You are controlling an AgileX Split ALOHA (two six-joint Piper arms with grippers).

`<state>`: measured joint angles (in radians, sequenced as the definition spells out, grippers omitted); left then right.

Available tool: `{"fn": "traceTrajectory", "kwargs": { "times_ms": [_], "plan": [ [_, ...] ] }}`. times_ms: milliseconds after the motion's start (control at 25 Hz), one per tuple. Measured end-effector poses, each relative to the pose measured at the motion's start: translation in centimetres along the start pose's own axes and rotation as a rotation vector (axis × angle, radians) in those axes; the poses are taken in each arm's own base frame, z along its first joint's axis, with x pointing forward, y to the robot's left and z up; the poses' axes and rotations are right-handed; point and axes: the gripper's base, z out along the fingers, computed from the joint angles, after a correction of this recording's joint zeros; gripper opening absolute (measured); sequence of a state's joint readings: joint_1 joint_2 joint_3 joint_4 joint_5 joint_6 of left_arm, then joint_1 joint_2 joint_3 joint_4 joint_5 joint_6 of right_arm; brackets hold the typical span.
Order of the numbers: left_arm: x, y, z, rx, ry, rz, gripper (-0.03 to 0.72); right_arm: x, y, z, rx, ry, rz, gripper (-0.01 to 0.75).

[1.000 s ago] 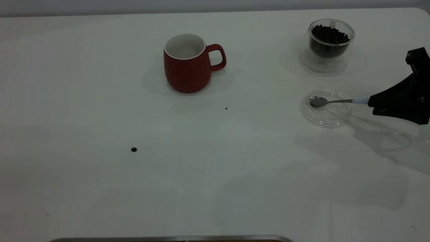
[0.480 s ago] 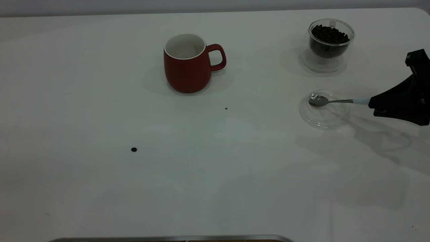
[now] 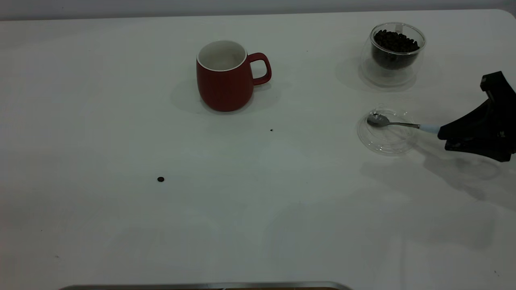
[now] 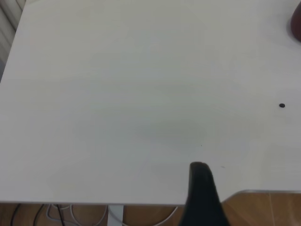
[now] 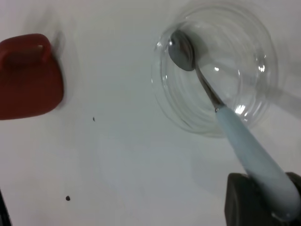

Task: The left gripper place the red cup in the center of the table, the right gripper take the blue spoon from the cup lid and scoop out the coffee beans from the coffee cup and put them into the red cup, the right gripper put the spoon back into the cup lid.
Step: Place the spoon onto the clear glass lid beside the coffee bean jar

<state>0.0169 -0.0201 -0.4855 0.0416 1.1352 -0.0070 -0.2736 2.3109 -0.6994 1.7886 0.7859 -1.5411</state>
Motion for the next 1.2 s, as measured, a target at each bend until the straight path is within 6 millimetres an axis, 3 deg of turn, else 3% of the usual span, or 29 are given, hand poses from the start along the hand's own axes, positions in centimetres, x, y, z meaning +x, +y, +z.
{"fn": "traceTrajectory", "kwargs": {
  "times_ms": [160, 480, 760, 1040, 1200],
  "plan": [
    [0.0, 0.0, 0.0, 0.0, 0.0, 0.0, 0.587, 0.0, -0.1, 0.0, 0.011, 0.001, 0.001, 0.224],
    [0.0, 0.0, 0.0, 0.0, 0.0, 0.0, 0.587, 0.1, -0.3, 0.1, 0.018, 0.004, 0.01, 0.348],
    [0.0, 0.0, 0.0, 0.0, 0.0, 0.0, 0.587, 0.1, -0.4, 0.1, 0.026, 0.004, 0.029, 0.376],
    [0.0, 0.0, 0.0, 0.0, 0.0, 0.0, 0.587, 0.1, -0.6, 0.1, 0.054, 0.002, 0.067, 0.522],
    [0.0, 0.0, 0.0, 0.0, 0.0, 0.0, 0.587, 0.2, -1.1, 0.1, 0.101, 0.009, 0.111, 0.553]
  ]
}}
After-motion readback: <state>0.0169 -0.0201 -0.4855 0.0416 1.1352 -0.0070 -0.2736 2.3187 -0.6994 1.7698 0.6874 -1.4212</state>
